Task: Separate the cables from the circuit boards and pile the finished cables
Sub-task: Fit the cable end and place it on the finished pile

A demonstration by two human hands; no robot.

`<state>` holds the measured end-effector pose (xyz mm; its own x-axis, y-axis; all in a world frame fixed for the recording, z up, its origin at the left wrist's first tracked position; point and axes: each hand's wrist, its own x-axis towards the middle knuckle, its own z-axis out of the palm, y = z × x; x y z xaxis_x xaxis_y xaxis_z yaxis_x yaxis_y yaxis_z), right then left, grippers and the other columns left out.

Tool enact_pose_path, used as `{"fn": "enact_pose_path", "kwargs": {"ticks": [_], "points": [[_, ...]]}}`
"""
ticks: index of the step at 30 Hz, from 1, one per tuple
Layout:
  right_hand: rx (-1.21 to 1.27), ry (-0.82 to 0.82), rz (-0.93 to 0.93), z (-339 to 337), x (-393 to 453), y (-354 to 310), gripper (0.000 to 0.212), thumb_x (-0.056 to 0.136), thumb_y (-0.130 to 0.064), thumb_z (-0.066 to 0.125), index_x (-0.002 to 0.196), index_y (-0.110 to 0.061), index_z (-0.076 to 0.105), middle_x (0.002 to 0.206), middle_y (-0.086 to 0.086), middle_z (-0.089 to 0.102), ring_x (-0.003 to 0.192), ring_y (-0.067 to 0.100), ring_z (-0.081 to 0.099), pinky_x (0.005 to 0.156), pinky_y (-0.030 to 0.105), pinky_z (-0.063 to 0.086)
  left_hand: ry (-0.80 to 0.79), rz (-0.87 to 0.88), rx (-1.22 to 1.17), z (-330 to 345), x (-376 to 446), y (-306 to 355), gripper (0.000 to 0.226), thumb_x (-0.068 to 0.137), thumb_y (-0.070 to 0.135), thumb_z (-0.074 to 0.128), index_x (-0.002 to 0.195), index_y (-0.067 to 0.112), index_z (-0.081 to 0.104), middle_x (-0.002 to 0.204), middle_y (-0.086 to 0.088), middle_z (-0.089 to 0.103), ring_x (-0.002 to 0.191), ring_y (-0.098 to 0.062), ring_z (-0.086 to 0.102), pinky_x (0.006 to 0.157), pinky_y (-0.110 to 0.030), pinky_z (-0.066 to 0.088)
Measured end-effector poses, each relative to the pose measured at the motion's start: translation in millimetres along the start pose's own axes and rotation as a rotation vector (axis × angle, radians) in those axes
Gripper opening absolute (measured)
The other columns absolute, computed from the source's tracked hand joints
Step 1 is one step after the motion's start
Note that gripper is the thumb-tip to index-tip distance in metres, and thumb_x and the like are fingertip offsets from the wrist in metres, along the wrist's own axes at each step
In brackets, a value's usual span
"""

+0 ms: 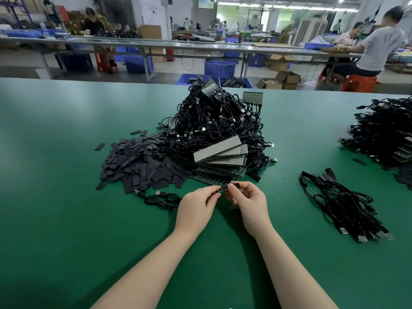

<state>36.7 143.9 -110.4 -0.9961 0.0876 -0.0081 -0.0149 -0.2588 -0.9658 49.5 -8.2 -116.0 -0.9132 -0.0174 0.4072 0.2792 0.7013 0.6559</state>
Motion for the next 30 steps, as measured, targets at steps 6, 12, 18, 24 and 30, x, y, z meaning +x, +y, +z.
{"fn": "enact_pose_path", "kwargs": {"ticks": [6,12,18,24,30], "points": [[0.032,-0.003,-0.012,-1.5,2.3,3.3,0.005,0.089,-0.009,0.073,0.09,-0.014,0.072,0.083,0.009,0.076,0.078,0.016,0.073,0.067,0.021,0.056,0.002,-0.035,-0.041,-0.3,1.0,-1.5,0.022,0.095,0.032,0.06,0.115,0.032,0.069,0.11,0.016,0.07,0.097,0.002,0.06,0.077,-0.005,0.039],[-0.023,-0.014,-0.024,-0.1,0.8,2.7,0.007,0.087,-0.011,0.075,0.088,-0.018,0.074,0.081,0.008,0.076,0.071,0.013,0.071,0.062,0.02,0.054,-0.028,-0.035,-0.055,0.1,1.2,-2.6,0.024,0.094,0.033,0.06,0.117,0.032,0.068,0.112,0.016,0.069,0.099,0.0,0.06,0.083,-0.017,0.047],[-0.094,-0.009,-0.035,1.3,-1.1,2.1,0.006,0.088,-0.011,0.075,0.093,-0.015,0.072,0.076,0.001,0.074,0.065,0.009,0.066,0.061,0.02,0.054,-0.028,-0.041,-0.08,-0.2,1.8,-3.2,0.022,0.093,0.032,0.061,0.114,0.033,0.068,0.11,0.018,0.069,0.095,0.0,0.061,0.08,-0.019,0.049],[-0.098,-0.077,-0.021,-0.2,0.1,2.3,0.006,0.09,-0.012,0.073,0.096,-0.013,0.071,0.081,0.004,0.075,0.07,0.011,0.068,0.067,0.02,0.056,-0.059,-0.054,-0.096,-1.2,1.4,-2.9,0.02,0.091,0.033,0.062,0.11,0.04,0.062,0.105,0.023,0.068,0.101,0.008,0.059,0.079,-0.017,0.048],[-0.126,-0.137,-0.043,-2.2,-0.5,3.2,0.001,0.09,-0.012,0.072,0.09,-0.012,0.071,0.073,0.006,0.068,0.067,0.012,0.06,0.066,0.021,0.053,-0.063,-0.042,-0.078,-2.9,-0.7,1.4,0.024,0.091,0.039,0.063,0.112,0.043,0.053,0.108,0.02,0.07,0.104,0.007,0.058,0.075,0.0,0.037]]}}
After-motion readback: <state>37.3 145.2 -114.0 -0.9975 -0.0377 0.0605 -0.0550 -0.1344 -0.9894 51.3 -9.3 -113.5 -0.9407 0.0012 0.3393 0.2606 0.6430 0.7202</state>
